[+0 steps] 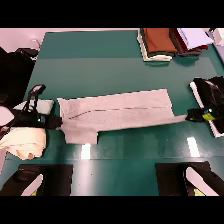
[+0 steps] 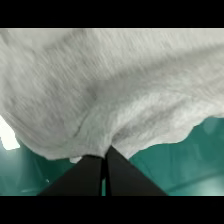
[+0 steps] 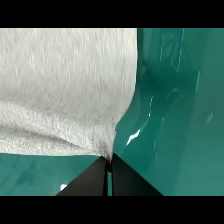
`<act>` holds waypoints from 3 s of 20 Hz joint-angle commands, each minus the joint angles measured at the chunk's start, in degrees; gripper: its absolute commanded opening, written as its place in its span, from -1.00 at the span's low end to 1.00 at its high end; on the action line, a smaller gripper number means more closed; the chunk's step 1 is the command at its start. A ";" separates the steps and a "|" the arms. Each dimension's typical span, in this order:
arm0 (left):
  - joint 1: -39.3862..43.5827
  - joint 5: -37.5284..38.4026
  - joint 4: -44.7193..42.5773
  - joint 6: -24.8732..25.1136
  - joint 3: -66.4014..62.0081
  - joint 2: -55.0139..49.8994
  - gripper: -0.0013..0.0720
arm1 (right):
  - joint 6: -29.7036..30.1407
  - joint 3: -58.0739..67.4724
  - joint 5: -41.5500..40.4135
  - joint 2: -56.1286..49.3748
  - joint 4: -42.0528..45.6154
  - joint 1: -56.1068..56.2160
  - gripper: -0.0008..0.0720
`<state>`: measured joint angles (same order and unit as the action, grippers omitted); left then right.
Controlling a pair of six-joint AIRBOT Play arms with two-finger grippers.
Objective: Fold the shirts.
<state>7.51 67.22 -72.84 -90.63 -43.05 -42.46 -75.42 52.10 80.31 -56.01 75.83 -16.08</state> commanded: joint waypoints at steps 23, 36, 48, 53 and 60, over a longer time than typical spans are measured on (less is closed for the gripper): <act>-0.04 -11.15 0.59 -2.32 -23.78 -30.01 -0.87 | 5.44 29.73 1.95 -39.26 -18.18 -8.76 0.52; 13.49 -22.45 10.93 -2.51 -23.98 -37.97 -0.91 | 14.78 18.53 -7.67 -42.69 -35.41 -2.32 -0.87; 23.80 -24.61 14.69 -2.36 -38.86 -58.95 -0.91 | 6.32 39.12 0.81 -24.68 -35.80 12.26 -0.94; 23.87 -24.15 14.62 -2.32 -39.04 -58.97 -0.91 | 4.15 45.33 -0.24 -24.50 -35.80 20.65 -0.94; 19.80 -17.73 10.71 -2.38 -42.10 -56.15 -0.91 | 3.82 47.43 -4.02 -25.57 -35.87 30.16 -0.94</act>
<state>29.52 45.58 -59.27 -93.01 -83.50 -100.22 -71.33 98.45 77.84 -80.88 40.03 10.22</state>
